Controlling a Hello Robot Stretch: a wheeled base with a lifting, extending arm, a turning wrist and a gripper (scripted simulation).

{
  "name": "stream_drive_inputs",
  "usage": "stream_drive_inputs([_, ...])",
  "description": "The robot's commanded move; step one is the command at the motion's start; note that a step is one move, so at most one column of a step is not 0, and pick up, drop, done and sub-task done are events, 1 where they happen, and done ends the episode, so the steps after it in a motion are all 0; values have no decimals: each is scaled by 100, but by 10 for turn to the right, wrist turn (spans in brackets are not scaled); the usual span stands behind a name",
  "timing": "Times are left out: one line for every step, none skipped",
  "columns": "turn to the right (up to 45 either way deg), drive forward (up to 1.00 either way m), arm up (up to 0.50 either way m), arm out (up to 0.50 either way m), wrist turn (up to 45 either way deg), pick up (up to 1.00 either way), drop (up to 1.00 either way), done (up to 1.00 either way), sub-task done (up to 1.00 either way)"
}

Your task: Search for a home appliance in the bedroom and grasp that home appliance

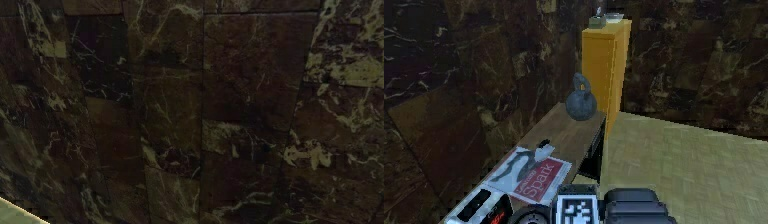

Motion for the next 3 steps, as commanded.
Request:
stream_drive_inputs([0, 0, 0, 40, 0, 0, 0, 0, 0])
stream_drive_inputs([0, 0, 0, 0, 450, 0, 0, 0, 0])
stream_drive_inputs([0, 0, 0, 0, 450, 0, 0, 0, 0])
